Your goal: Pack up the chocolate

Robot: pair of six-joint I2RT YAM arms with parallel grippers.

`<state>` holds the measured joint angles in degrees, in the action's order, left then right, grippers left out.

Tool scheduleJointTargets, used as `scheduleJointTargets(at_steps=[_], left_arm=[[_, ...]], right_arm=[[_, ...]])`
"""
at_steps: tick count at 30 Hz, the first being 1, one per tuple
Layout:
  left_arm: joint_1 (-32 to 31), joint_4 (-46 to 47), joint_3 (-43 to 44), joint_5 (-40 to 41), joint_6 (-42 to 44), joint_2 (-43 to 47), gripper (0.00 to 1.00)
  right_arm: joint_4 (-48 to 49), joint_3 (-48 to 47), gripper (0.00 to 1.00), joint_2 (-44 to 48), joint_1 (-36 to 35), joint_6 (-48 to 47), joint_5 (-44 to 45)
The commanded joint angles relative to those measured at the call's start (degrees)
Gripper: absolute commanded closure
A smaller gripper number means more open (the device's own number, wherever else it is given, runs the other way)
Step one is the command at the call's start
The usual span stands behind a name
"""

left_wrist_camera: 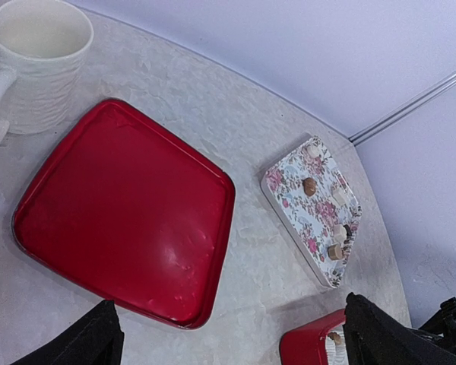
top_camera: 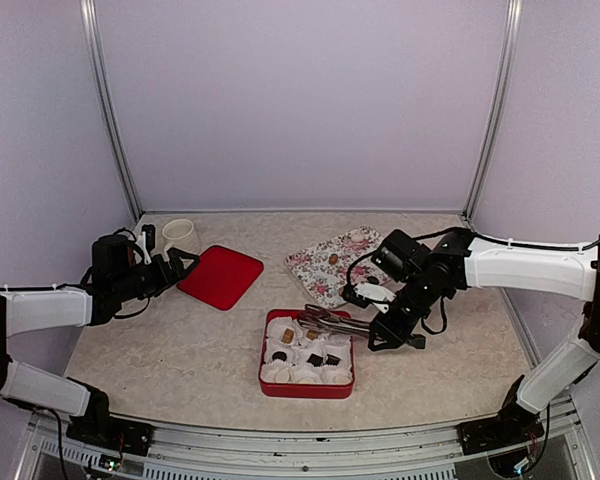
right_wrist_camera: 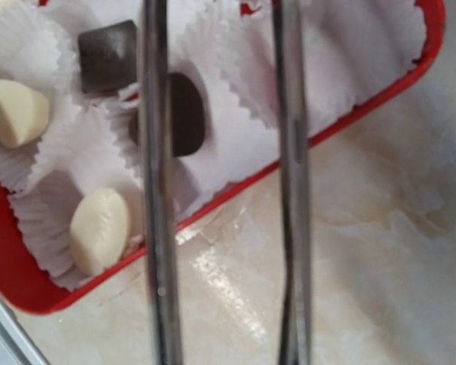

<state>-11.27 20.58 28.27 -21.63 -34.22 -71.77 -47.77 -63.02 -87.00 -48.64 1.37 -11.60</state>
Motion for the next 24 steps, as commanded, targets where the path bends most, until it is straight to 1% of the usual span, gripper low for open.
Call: scheduleJointTargets(at_steps=[1,5,8,14,20,24], left_arm=[[0.5,1.2,0.3,0.2,0.4,-0.1,0.01],[0.4,1.2,0.3,0.2,0.4,0.0,0.01],[0.5,1.4,0.2,0.2,0.4,0.0,0.01],[0.4,1.6,0.0,-0.2,0.0,0.0,0.01],[0.6,0.5,0.0,0.5,0.9,1.0,0.01],[0.5,0.7,-0.3,0.9,1.0,1.0,0.01]], right_arm=[[0.2,-2.7,0.7,3.0,-0.9,-0.8,-2.0],[3.2,-3.2,0.7,5.9,-0.9,-0.6,-1.5],[5.8,-4.0,0.7,6.4,-0.3,0.3,2.1],[11.8,-5.1,0.68,4.5,6.6,3.0,1.4],[9.5,-6.5,0.67,1.2,10.9,2.4,3.6],[8.9,-3.1,0.66,1.5,13.0,3.0,3.3]])
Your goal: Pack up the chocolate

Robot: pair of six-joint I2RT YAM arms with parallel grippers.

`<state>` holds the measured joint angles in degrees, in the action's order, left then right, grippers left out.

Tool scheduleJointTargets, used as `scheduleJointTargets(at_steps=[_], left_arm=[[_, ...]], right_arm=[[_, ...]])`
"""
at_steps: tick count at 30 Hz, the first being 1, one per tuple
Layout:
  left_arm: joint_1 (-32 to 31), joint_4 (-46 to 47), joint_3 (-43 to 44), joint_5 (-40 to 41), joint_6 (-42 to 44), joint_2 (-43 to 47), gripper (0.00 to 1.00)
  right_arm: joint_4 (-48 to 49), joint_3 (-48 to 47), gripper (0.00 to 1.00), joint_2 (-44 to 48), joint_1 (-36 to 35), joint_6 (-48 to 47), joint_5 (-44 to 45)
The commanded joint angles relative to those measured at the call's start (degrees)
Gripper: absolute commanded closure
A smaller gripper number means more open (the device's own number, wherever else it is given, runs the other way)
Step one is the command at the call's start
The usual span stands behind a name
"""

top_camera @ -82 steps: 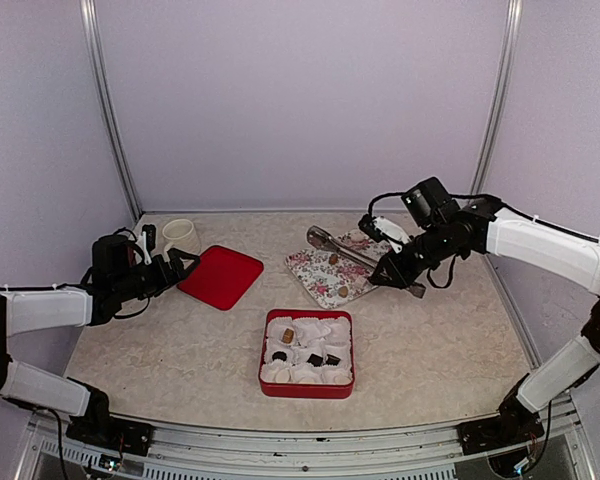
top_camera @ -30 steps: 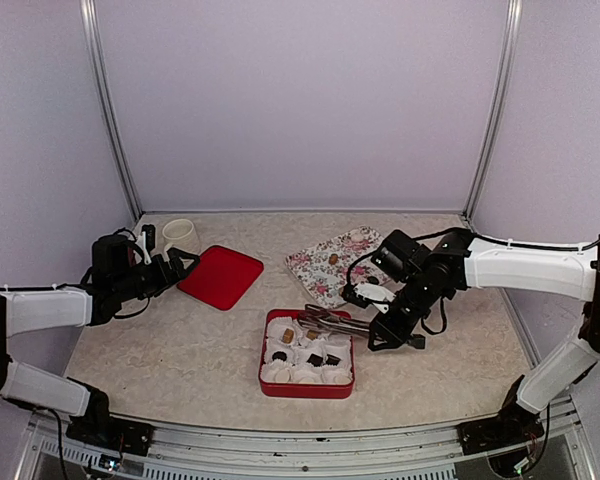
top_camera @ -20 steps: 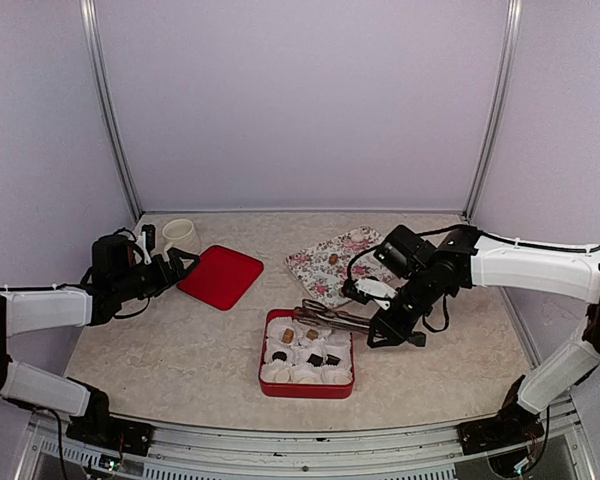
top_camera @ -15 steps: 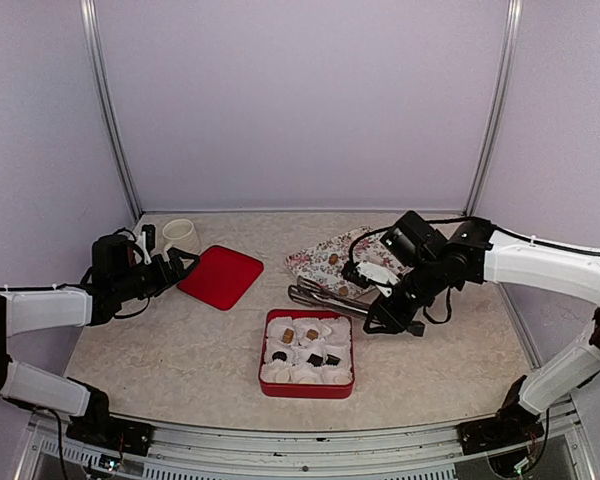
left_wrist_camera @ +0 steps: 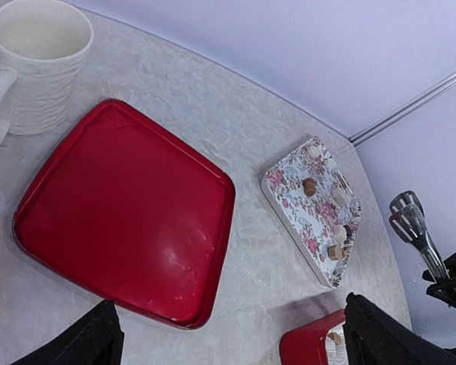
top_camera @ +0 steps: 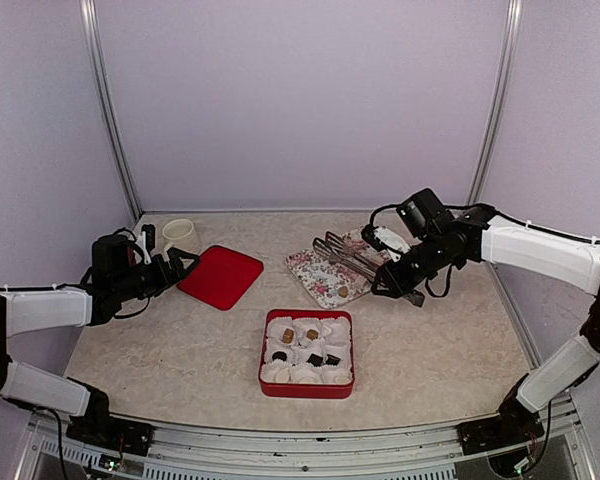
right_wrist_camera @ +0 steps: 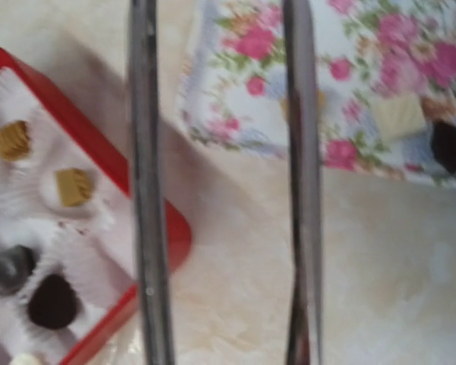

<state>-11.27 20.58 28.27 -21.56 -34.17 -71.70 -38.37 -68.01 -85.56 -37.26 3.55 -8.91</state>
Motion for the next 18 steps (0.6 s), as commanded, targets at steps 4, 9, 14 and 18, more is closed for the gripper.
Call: scheduleJointTargets(at_steps=[4,9,14,18], left_arm=[[0.5,1.9,-0.6,0.5,0.7,-0.5,0.01],[0.5,3.1,-0.3,-0.7,0.0,-2.4,0.01],[0.5,3.6,-0.3,-0.7,-0.1,-2.8,0.01],[0.6,3.6,-0.3,-0.8,-0.1,-2.9,0.01]], right_arm=[[-0.3,6.1,0.65,0.3,2.8,1.8,0.8],[0.8,9.3,0.64,-0.3,3.9,2.1,0.8],[2.1,10.3,0.59,-0.9,4.4,2.1,1.2],[2.9,10.5,0.59,-2.4,4.5,1.8,0.9]])
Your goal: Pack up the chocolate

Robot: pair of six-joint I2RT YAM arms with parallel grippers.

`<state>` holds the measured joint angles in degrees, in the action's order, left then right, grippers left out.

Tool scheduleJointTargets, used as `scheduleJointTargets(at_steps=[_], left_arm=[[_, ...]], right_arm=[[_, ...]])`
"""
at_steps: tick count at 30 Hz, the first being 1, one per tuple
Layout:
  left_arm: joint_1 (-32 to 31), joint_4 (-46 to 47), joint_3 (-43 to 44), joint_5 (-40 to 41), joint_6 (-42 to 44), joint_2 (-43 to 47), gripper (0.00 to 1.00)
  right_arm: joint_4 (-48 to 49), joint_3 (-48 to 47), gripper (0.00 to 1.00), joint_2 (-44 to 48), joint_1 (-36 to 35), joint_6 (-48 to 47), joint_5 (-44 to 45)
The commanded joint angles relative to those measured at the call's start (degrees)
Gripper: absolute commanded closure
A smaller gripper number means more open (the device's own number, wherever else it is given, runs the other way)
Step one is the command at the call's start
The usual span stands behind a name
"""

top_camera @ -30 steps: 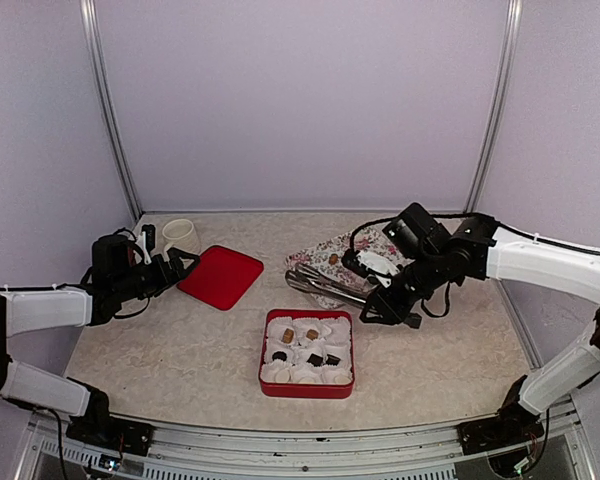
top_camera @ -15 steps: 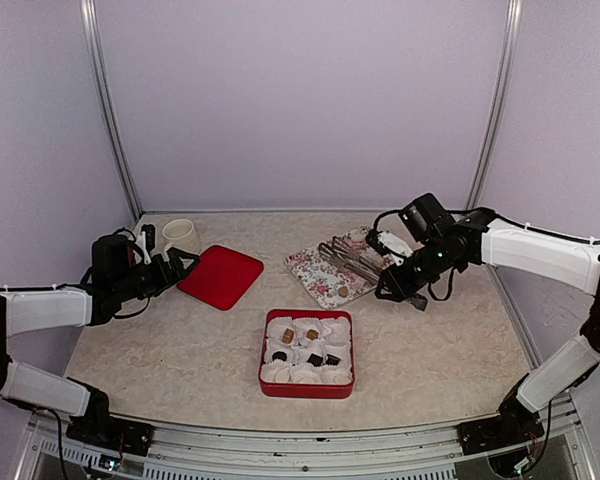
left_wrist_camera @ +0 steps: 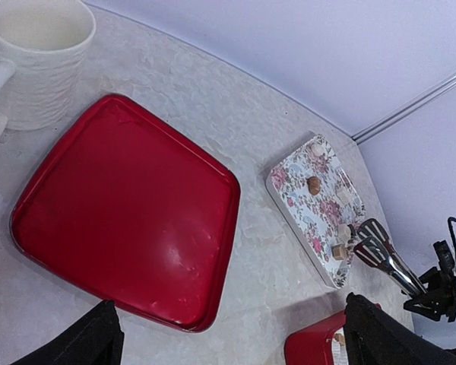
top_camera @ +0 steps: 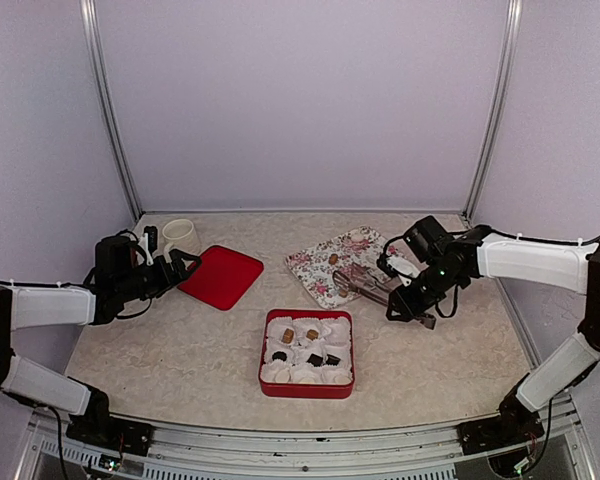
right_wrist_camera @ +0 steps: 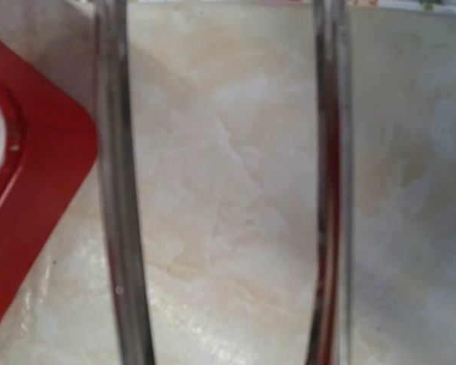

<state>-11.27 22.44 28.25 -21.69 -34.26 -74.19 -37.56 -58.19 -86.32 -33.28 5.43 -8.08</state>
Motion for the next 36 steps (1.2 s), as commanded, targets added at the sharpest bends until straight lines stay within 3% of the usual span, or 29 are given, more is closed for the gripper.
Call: scheduleJointTargets(at_steps=[1,15,36], left_arm=[[0.5,1.7,-0.4,-0.6,0.0,-0.3,0.01],[0.5,1.4,-0.4,-0.2,0.4,-0.4,0.01],[0.6,1.1,0.0,0.0,0.8,-0.8,0.01]], right_arm=[[2.2,0.7,0.59,-2.0,0.5,-0.1,-0.2],[4.0,0.9,0.61,-6.6,0.6,-1.3,-0.3],[3.0,-1.7,0.79,-7.5,3.2,-2.7,0.7]])
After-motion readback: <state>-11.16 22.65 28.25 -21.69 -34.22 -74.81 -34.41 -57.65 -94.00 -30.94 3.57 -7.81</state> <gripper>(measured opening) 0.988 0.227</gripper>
